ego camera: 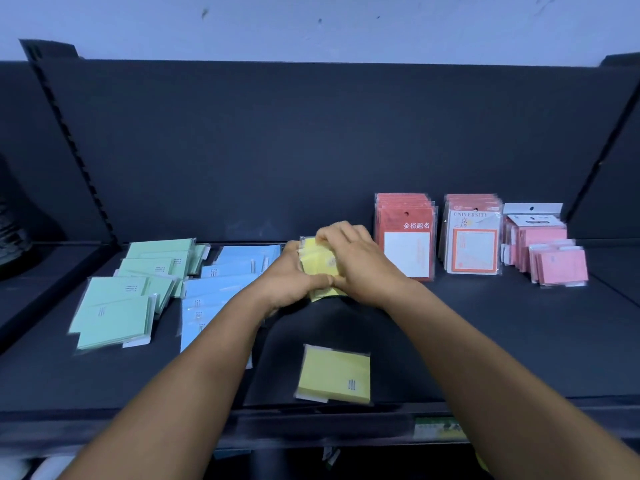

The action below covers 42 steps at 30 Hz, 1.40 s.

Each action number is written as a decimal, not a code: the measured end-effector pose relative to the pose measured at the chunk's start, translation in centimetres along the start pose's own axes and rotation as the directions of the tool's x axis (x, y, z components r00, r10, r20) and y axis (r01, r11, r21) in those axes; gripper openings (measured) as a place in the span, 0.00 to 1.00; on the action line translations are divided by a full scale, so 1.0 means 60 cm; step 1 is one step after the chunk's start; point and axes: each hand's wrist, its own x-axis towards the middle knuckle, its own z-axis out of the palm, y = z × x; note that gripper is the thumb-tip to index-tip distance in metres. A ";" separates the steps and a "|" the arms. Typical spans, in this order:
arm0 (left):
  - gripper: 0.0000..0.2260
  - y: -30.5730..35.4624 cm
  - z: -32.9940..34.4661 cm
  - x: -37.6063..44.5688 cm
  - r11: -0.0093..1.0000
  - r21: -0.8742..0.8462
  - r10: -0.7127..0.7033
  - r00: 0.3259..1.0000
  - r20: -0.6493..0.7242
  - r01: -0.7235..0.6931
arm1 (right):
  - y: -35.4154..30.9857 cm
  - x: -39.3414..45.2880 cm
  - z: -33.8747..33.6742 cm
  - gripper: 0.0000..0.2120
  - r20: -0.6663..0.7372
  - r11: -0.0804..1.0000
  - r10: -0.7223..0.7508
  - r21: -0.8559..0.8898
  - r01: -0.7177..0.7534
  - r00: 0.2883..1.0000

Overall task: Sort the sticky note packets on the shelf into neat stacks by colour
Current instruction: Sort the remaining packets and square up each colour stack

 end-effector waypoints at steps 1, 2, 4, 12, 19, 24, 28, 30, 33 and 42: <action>0.26 -0.002 0.004 0.002 1.000 -0.013 0.008 1.000 -0.031 -0.008 | 0.000 -0.002 0.003 0.34 -0.006 1.000 -0.001 -0.021 0.001 1.000; 0.24 -0.005 0.006 0.005 1.000 -0.020 0.011 0.998 -0.060 -0.012 | 0.002 -0.004 0.006 0.39 -0.013 0.998 0.025 -0.050 -0.025 1.000; 0.23 -0.008 0.008 0.007 0.999 -0.029 0.011 0.997 -0.078 -0.013 | 0.011 -0.013 0.008 0.47 -0.023 0.987 0.121 -0.107 -0.122 0.992; 0.23 -0.003 0.025 0.003 0.998 0.019 0.058 0.997 -0.054 -0.057 | 0.012 -0.054 0.004 0.38 -0.007 0.969 0.245 0.044 -0.245 0.969; 0.20 -0.006 0.024 0.004 0.999 0.006 0.037 0.998 -0.053 -0.036 | 0.065 -0.118 -0.007 0.18 0.116 0.732 0.679 -0.178 -0.658 0.724; 0.20 -0.009 0.027 -0.002 0.997 -0.034 0.062 0.993 -0.100 -0.065 | 0.065 -0.118 -0.021 0.16 0.169 0.717 0.684 0.019 -0.696 0.709; 0.22 -0.010 0.028 -0.007 0.996 -0.037 0.071 0.992 -0.105 -0.075 | 0.049 -0.119 -0.030 0.08 0.252 0.716 0.629 0.182 -0.674 0.736; 0.23 -0.008 0.028 -0.011 0.997 -0.027 0.069 0.993 -0.096 -0.072 | 0.039 -0.117 -0.034 0.08 0.272 0.725 0.585 0.249 -0.643 0.764; 0.24 -0.004 0.026 -0.014 0.998 -0.010 0.055 0.995 -0.089 -0.056 | 0.028 -0.114 -0.035 0.11 0.273 0.773 0.501 0.286 -0.567 0.821; 0.23 -0.006 0.017 -0.011 0.999 0.029 0.031 0.998 -0.057 -0.030 | -0.032 -0.112 -0.068 0.08 0.313 0.720 0.295 0.548 -0.425 0.903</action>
